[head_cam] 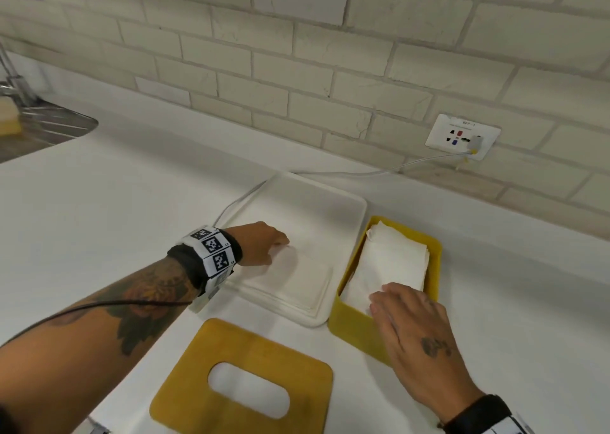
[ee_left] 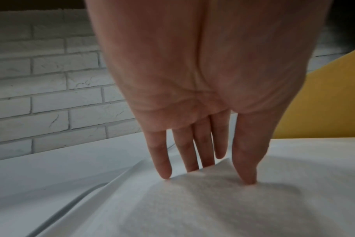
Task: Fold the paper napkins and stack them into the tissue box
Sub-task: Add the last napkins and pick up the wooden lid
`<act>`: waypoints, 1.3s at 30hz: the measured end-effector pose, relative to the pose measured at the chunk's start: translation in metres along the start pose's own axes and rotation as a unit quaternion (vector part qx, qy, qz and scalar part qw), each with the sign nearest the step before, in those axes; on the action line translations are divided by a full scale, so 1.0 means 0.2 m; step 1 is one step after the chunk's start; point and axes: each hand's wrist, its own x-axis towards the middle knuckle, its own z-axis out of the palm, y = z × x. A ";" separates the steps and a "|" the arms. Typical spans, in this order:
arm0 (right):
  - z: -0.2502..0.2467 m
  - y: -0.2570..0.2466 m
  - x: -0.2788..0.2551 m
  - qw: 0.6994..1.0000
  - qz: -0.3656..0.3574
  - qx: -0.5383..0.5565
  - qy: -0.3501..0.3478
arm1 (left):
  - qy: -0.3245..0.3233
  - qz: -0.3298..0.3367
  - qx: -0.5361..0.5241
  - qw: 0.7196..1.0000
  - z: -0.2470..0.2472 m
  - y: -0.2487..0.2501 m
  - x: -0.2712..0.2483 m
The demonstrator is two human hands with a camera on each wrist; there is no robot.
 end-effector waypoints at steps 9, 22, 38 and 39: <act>-0.01 -0.02 0.00 0.999 -0.025 -0.015 0.036 | 0.095 0.006 -0.024 0.995 0.03 0.00 0.02; -0.03 -0.03 0.01 1.000 0.004 -0.010 0.009 | 0.118 0.025 -0.038 0.992 0.04 0.00 -0.01; -0.23 -0.11 0.11 0.933 0.208 0.263 -0.134 | 0.101 0.090 -0.386 0.912 -0.32 0.12 -0.28; -0.26 -0.12 0.13 0.908 0.238 0.319 -0.134 | 0.105 0.102 -0.433 0.890 -0.34 0.16 -0.31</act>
